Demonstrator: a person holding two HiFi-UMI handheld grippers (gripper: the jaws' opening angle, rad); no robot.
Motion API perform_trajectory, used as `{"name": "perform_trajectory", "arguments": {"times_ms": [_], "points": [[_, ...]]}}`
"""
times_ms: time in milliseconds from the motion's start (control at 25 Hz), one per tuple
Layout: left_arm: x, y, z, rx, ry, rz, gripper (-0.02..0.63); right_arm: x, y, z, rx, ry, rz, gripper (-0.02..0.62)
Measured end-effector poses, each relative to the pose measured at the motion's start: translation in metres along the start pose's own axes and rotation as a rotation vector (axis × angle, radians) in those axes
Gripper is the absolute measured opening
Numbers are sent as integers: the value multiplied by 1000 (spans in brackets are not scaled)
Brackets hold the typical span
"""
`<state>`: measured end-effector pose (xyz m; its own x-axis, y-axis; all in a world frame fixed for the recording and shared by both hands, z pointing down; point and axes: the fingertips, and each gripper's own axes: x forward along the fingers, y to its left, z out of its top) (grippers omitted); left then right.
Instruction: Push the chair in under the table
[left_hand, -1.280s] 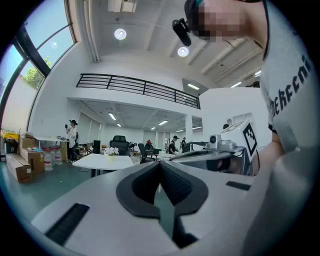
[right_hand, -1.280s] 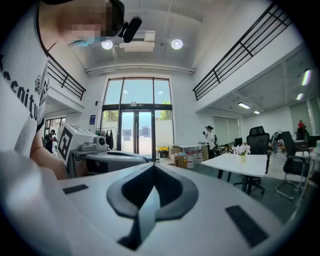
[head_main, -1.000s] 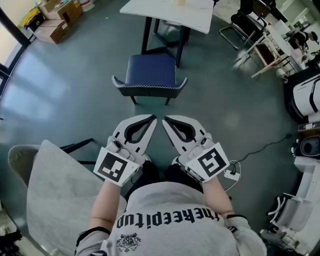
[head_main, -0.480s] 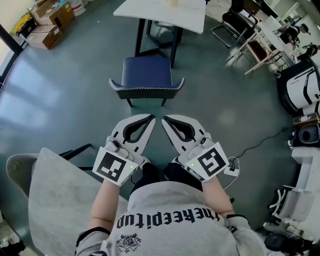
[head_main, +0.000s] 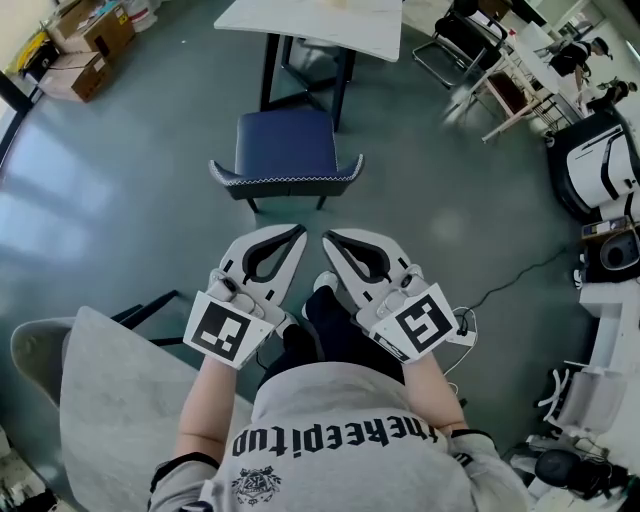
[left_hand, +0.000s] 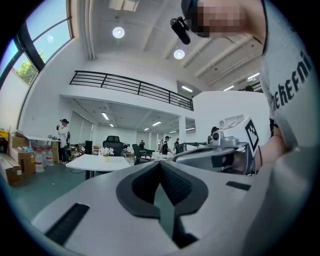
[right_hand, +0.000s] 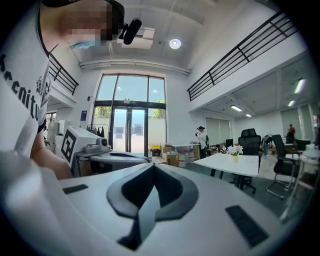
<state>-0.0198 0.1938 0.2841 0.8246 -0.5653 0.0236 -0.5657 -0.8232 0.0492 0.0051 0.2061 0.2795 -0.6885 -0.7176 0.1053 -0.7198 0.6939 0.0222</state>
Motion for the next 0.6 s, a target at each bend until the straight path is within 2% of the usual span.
{"name": "perform_trajectory", "arguments": {"times_ms": [600], "points": [[48,50,-6,-31,30,77,15,46,-55,-7,4,22,103,11]]}}
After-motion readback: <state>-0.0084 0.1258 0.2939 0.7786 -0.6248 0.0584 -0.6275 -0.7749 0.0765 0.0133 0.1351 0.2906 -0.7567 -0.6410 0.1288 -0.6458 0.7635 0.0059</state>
